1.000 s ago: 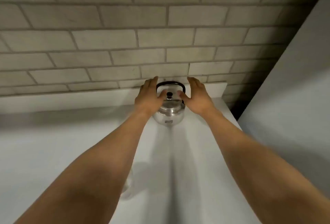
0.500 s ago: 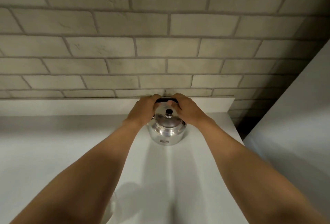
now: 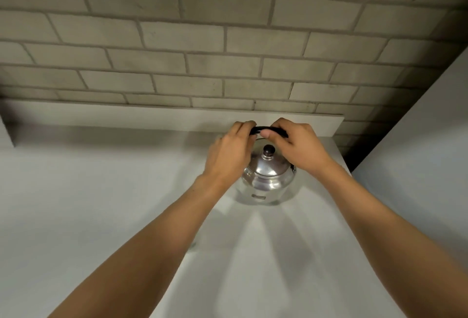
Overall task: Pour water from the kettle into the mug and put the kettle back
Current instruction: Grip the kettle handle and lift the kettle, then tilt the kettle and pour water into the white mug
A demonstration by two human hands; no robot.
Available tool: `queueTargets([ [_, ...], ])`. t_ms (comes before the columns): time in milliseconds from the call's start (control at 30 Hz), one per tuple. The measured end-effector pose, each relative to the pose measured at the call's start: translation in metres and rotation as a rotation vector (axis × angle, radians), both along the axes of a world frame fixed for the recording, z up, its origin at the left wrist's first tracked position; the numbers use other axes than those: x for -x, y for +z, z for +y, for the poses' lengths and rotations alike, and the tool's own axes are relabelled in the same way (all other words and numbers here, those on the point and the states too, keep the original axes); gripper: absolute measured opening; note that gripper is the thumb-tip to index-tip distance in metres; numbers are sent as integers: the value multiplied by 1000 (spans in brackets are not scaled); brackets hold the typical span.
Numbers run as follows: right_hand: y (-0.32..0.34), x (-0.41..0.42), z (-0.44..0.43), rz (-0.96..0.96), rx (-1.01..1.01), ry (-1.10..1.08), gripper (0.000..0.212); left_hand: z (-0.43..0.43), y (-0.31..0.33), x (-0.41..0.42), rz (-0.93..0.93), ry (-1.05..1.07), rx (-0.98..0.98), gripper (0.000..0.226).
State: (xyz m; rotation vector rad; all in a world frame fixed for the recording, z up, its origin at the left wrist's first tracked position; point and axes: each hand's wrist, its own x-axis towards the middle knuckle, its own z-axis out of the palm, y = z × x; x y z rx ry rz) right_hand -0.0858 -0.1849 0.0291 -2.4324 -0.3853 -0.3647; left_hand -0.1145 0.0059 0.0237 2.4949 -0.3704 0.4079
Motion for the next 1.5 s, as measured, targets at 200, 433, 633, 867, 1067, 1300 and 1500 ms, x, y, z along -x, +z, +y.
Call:
queueTargets([
  [200,8,48,1,-39,-4,-2,37,6,-34,89,-223,-5,-53,41],
  [433,20,88,6,-16,34,-1,31,11,-66,140,-187,-98,-165,53],
  [633,35,116,18,-20,118,79,35,10,-62,154,69,-127,-82,70],
  [867,65,131,34,-34,206,162,46,11,-52,176,138,-162,120,70],
  [1067,87,136,55,-67,327,243,52,15,-42,190,125,-118,236,68],
  [1300,100,137,84,-37,425,334,57,21,-46,199,178,-98,390,67],
  [1500,106,132,106,-18,544,377,56,23,-51,197,189,-80,540,66],
])
